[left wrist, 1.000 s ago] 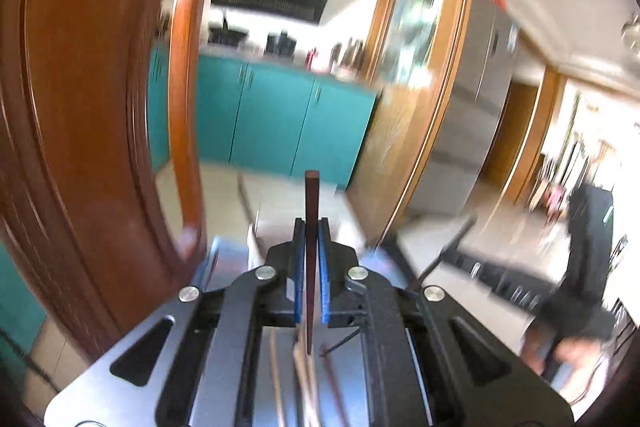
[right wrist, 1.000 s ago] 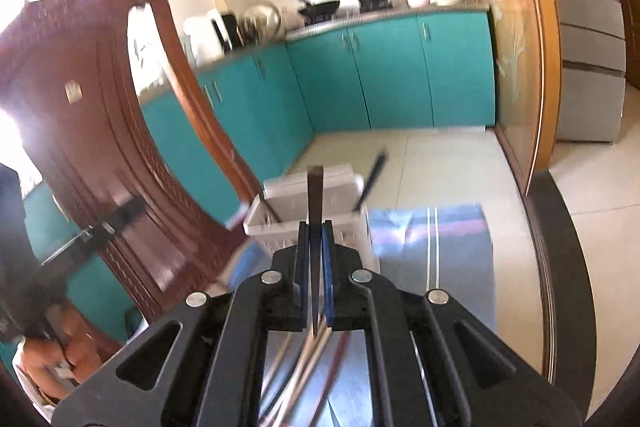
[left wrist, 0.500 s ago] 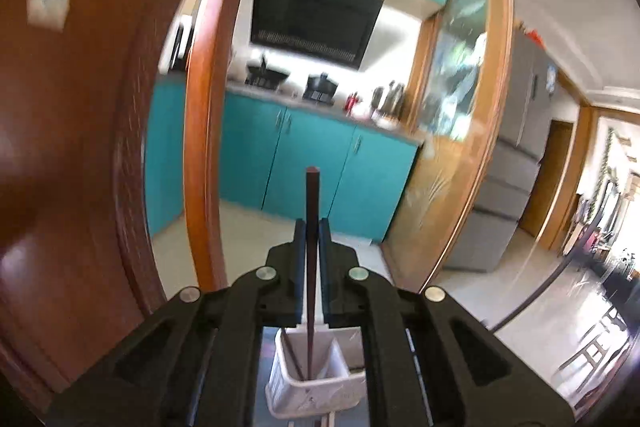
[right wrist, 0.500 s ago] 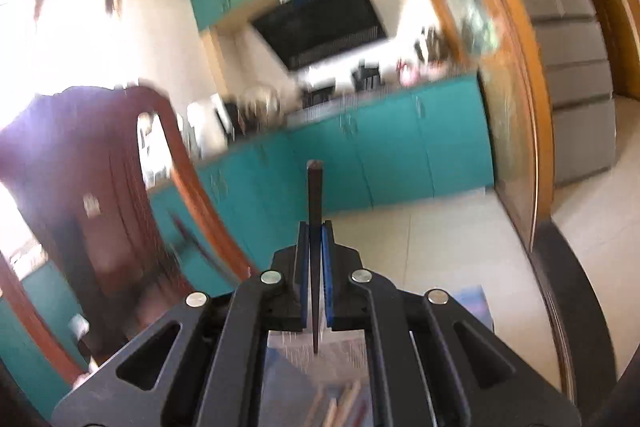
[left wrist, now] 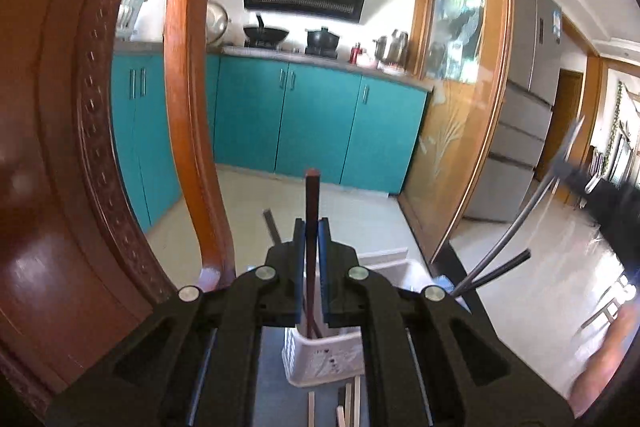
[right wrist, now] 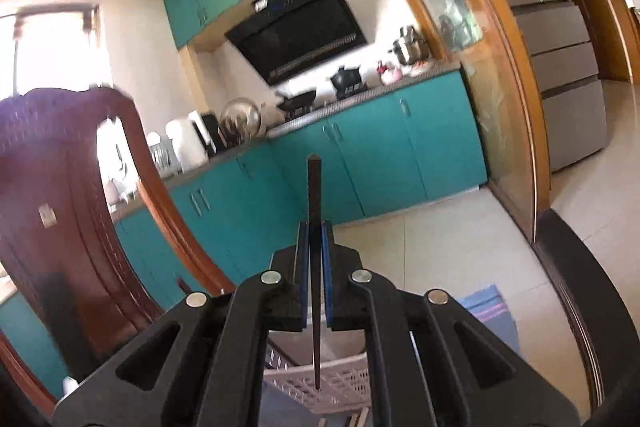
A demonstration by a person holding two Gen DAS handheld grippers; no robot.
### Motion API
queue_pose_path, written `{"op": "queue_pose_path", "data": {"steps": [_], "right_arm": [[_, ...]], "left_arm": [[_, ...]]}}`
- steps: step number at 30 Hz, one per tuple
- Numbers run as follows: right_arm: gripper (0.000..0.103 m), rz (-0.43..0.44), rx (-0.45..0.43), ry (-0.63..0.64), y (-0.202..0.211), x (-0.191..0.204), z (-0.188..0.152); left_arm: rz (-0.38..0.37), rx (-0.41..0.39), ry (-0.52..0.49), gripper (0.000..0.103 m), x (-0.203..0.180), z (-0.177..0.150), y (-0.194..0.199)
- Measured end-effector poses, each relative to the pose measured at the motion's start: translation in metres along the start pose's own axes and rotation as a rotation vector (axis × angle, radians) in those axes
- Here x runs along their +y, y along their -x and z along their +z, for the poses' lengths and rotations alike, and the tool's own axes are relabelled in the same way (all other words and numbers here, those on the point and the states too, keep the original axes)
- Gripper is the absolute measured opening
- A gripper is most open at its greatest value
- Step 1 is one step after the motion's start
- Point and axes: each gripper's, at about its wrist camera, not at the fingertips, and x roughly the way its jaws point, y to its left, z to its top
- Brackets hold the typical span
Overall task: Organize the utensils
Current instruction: 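Open the left gripper over the holder while the right gripper then releases its chopstick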
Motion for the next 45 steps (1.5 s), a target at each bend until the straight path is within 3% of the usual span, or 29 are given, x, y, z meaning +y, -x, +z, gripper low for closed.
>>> {"op": "queue_pose_path", "data": {"steps": [3, 7, 9, 12, 15, 20, 22, 23, 28, 31, 36, 37, 39, 45], "right_arm": [[0.007, 0.011, -0.069, -0.031, 0.01, 0.0, 0.017], [0.007, -0.038, -0.149, -0.02, 0.014, 0.005, 0.023], [0.007, -0.063, -0.141, 0.007, 0.0, 0.006, 0.019], [0.007, -0.107, -0.11, 0.056, -0.018, 0.005, 0.007], [0.007, -0.136, -0.021, 0.092, -0.04, 0.003, -0.016], [0.01, -0.158, 0.053, 0.155, -0.036, 0.007, -0.04], [0.027, -0.15, 0.044, 0.2, -0.02, 0.009, -0.044], [0.029, -0.14, 0.038, 0.215, -0.012, 0.009, -0.045], [0.03, -0.067, 0.063, 0.185, 0.037, -0.003, -0.055], [0.03, -0.017, 0.18, 0.176, 0.04, -0.013, -0.082], [0.03, -0.102, 0.664, 0.196, -0.029, -0.032, -0.168], [0.03, -0.115, 0.718, 0.194, -0.038, -0.034, -0.18], [0.03, -0.148, 0.806, 0.211, -0.052, -0.035, -0.201], [0.026, -0.172, 0.908, 0.254, -0.065, -0.028, -0.227]], "left_arm": [[-0.017, 0.015, 0.025, 0.017, 0.005, -0.001, -0.003], [-0.035, -0.022, 0.048, 0.028, 0.017, -0.001, 0.017], [-0.049, -0.053, 0.064, 0.034, 0.023, -0.002, 0.031], [-0.055, -0.082, 0.078, 0.034, 0.028, -0.013, 0.045], [-0.033, -0.066, 0.071, 0.034, 0.033, -0.03, 0.048], [-0.029, 0.098, 0.046, 0.034, 0.041, -0.068, 0.029], [-0.045, 0.17, 0.045, 0.034, 0.043, -0.081, 0.018], [-0.05, 0.22, 0.043, 0.034, 0.044, -0.089, 0.01], [-0.039, 0.358, -0.016, 0.034, 0.034, -0.111, -0.014], [-0.026, 0.444, -0.049, 0.034, 0.025, -0.127, -0.03], [-0.035, 0.554, -0.068, 0.034, 0.019, -0.152, -0.049], [-0.032, 0.561, -0.075, 0.034, 0.019, -0.154, -0.051], [-0.022, 0.57, -0.078, 0.034, 0.022, -0.156, -0.052], [0.001, 0.578, -0.048, 0.034, 0.034, -0.154, -0.053]]}}
